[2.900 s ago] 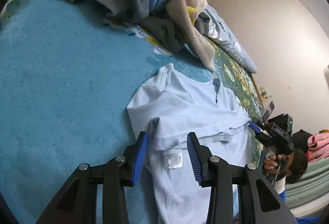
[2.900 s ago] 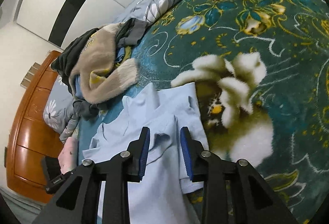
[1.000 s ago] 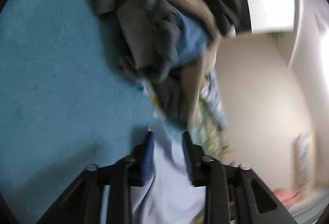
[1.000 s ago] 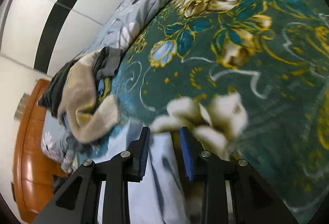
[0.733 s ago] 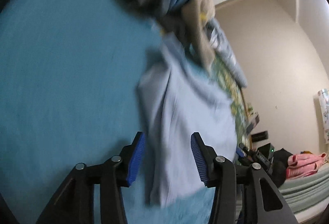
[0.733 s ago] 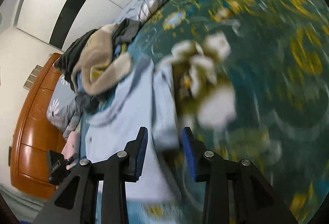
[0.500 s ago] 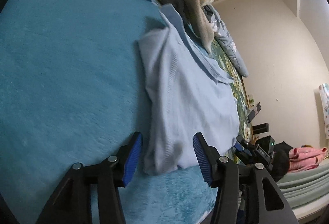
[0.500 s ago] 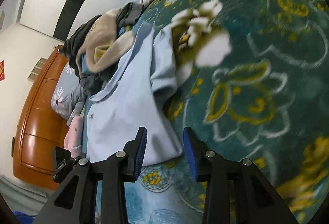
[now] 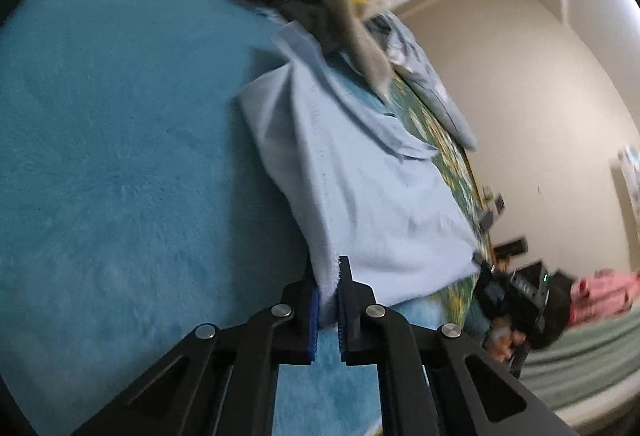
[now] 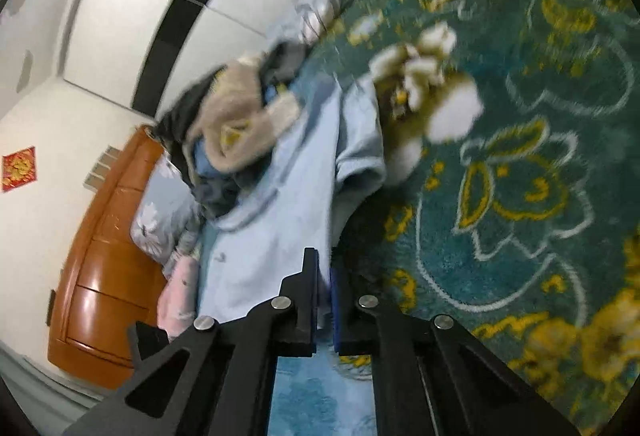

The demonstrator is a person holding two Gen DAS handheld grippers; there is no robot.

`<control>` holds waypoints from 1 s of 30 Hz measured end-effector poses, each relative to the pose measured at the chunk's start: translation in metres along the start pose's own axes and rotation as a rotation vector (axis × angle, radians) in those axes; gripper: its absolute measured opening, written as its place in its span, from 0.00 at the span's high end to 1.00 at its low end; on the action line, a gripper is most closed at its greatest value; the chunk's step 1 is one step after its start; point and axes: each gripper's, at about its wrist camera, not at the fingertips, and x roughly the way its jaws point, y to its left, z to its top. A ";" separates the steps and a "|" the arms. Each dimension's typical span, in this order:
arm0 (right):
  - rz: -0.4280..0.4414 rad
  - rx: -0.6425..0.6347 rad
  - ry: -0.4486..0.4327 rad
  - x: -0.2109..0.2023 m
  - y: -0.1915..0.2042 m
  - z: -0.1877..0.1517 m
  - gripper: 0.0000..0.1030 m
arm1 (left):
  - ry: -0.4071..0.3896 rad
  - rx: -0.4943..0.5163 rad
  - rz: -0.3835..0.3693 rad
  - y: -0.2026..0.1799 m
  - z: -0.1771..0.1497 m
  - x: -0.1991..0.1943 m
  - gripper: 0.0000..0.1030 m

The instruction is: Fold clothes

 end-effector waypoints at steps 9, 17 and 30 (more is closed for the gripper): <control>-0.117 0.025 0.072 0.011 -0.025 -0.015 0.92 | 0.044 -0.007 0.058 0.012 0.001 0.001 0.88; -0.260 -0.148 0.023 -0.001 0.009 0.020 0.91 | -0.102 0.247 0.324 0.006 0.060 -0.034 0.65; -0.442 -0.405 0.157 0.119 0.029 0.130 0.75 | 0.009 0.444 0.345 -0.002 0.166 0.067 0.65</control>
